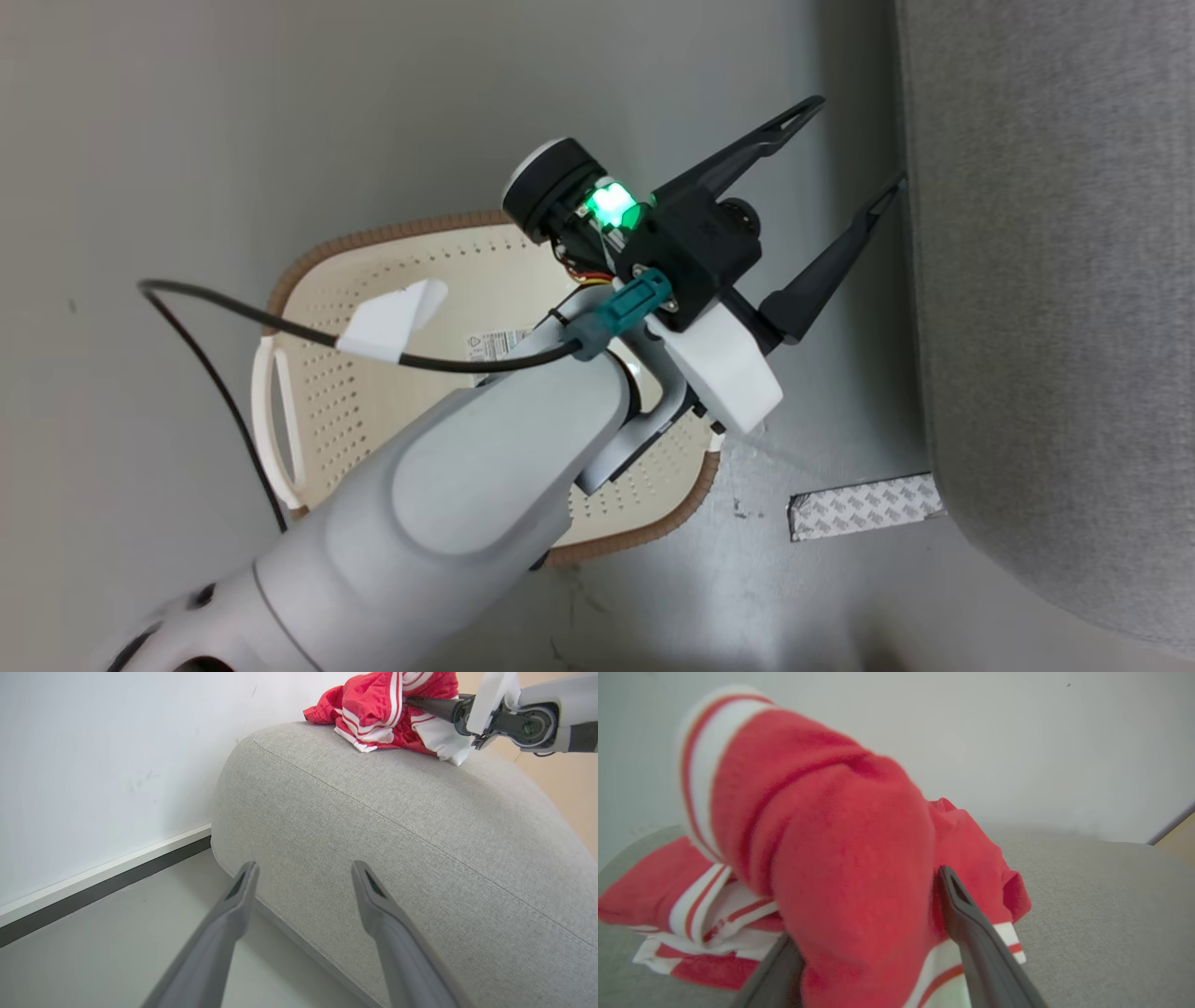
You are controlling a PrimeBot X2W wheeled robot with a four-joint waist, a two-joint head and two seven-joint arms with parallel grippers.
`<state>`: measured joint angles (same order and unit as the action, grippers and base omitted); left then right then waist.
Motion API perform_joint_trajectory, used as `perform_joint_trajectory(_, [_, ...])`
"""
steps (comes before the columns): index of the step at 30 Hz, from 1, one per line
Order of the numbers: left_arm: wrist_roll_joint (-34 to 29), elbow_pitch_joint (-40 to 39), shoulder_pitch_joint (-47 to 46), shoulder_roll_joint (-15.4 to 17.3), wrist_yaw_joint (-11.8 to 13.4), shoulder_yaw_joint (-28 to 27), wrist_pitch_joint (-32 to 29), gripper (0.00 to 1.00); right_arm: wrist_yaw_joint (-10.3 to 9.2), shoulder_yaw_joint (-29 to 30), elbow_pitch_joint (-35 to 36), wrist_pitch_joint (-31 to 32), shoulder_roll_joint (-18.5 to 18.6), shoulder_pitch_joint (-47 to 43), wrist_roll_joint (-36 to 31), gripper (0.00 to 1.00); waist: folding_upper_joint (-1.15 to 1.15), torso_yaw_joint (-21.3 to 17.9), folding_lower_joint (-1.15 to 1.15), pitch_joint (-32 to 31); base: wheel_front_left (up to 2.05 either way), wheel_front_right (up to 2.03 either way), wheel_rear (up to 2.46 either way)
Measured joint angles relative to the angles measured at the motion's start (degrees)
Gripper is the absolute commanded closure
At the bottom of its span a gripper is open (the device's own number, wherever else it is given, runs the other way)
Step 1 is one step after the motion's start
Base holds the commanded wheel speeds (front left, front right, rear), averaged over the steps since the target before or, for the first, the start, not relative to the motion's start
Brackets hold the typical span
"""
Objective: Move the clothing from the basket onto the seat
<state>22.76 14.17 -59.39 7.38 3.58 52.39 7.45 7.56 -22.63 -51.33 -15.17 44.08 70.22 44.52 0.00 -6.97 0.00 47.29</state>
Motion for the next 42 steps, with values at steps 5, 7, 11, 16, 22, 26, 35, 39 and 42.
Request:
perform_joint_trajectory(5, [1.3, 0.7, 1.9, 0.6, 0.0, -0.5, 1.2, 0.00, 0.00, -1.0, 2.9, 0.0, 0.1, -4.5, -0.1, 0.00, 0.00, -0.7, 0.00, -3.3, 0.00, 0.00, 0.00])
perform_joint_trajectory(7, [2.0, 1.2, 3.0, 1.2, 0.0, -0.8, 1.8, 0.00, 0.00, -0.9, 4.9, 0.0, 0.3, -6.9, -0.4, 0.00, 0.00, -0.9, 0.00, -5.0, 0.00, 0.00, 0.00])
perform_joint_trajectory(11, [3.6, 1.9, 5.9, 2.7, 0.5, -1.9, 3.4, 0.00, 0.00, 1.2, 10.0, 0.0, 0.5, -12.5, -3.4, 0.00, 0.00, -1.4, -0.01, -8.8, 0.00, 0.00, 0.00])
perform_joint_trajectory(16, [5.9, 2.3, 10.6, 4.4, 1.6, -3.8, 5.3, 0.00, 0.00, 6.9, 17.4, 0.0, -1.7, -21.8, -8.8, 0.00, 0.00, -1.7, -0.01, -14.3, 0.00, 0.00, 0.00])
perform_joint_trajectory(22, [7.7, 1.9, 16.9, 6.4, 3.9, -7.3, 7.0, 0.00, 0.00, 16.0, 27.6, 0.0, -6.7, -34.2, -17.2, 0.00, 0.00, -1.3, -0.02, -21.1, 0.00, 0.00, 0.00])
perform_joint_trajectory(26, [8.5, 1.6, 21.4, 8.0, 5.8, -10.0, 7.3, 0.00, 0.00, 19.5, 33.3, 0.0, -9.9, -40.9, -20.5, 0.00, 0.00, -0.5, -0.02, -25.2, 0.00, 0.00, 0.00])
perform_joint_trajectory(35, [9.2, 0.6, 32.5, 9.3, 8.6, -17.8, 7.7, 0.00, 0.00, 25.6, 40.8, 0.0, -17.5, -53.5, -25.4, 0.00, 0.00, 3.0, -0.02, -33.1, 0.00, 0.00, 0.00])
perform_joint_trajectory(39, [8.1, 0.5, 37.6, 9.3, 8.4, -20.8, 7.7, 0.00, 0.00, 26.4, 42.5, 0.0, -21.4, -58.8, -26.9, 0.00, 0.00, 4.7, -0.02, -36.6, 0.00, 0.00, 0.00])
perform_joint_trajectory(42, [6.7, 0.2, 40.9, 9.1, 8.6, -23.8, 7.7, 0.00, 0.00, 26.3, 43.6, 0.0, -23.8, -62.1, -27.7, 0.00, 0.00, 5.9, -0.02, -38.8, 0.00, 0.00, 0.00])
